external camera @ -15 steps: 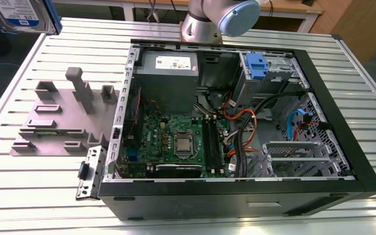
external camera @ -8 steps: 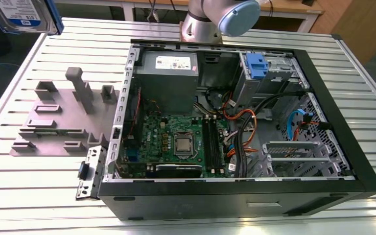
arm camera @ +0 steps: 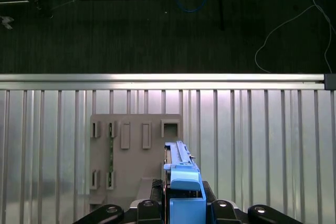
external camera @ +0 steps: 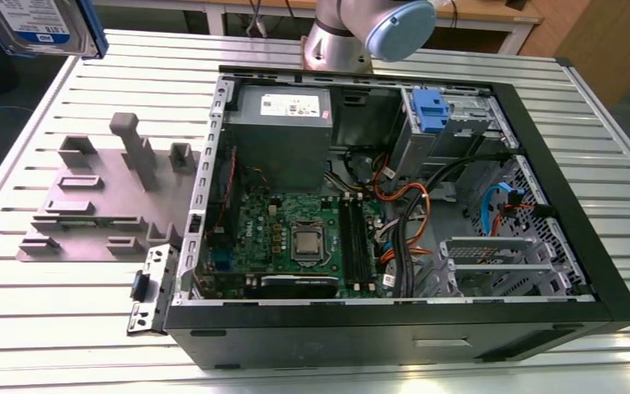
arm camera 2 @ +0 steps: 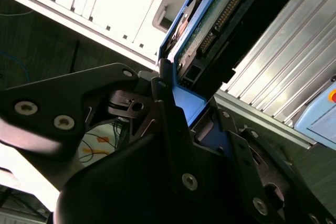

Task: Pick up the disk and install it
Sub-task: 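Pick up the disk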

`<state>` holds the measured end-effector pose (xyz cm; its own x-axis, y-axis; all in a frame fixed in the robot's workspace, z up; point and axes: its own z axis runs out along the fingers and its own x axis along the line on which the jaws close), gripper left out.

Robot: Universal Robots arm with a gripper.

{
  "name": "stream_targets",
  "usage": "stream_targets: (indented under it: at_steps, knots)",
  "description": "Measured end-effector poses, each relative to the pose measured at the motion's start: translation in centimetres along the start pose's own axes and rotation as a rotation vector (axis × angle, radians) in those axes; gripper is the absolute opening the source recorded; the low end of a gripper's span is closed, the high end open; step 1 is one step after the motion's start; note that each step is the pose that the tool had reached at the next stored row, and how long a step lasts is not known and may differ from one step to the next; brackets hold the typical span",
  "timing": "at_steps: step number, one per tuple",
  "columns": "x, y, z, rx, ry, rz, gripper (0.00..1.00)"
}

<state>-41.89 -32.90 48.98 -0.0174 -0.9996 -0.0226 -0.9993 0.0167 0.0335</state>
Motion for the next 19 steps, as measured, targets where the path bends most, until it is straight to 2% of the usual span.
stream_targets:
  at_steps: [11, 19]
  knots:
    - [0.18, -0.09, -0.01, 0.0000, 0.0000, 0.000, 0.36]
    - [0.22, -0.09, -0.60, -0.0001, 0.0000, 0.000, 0.36]
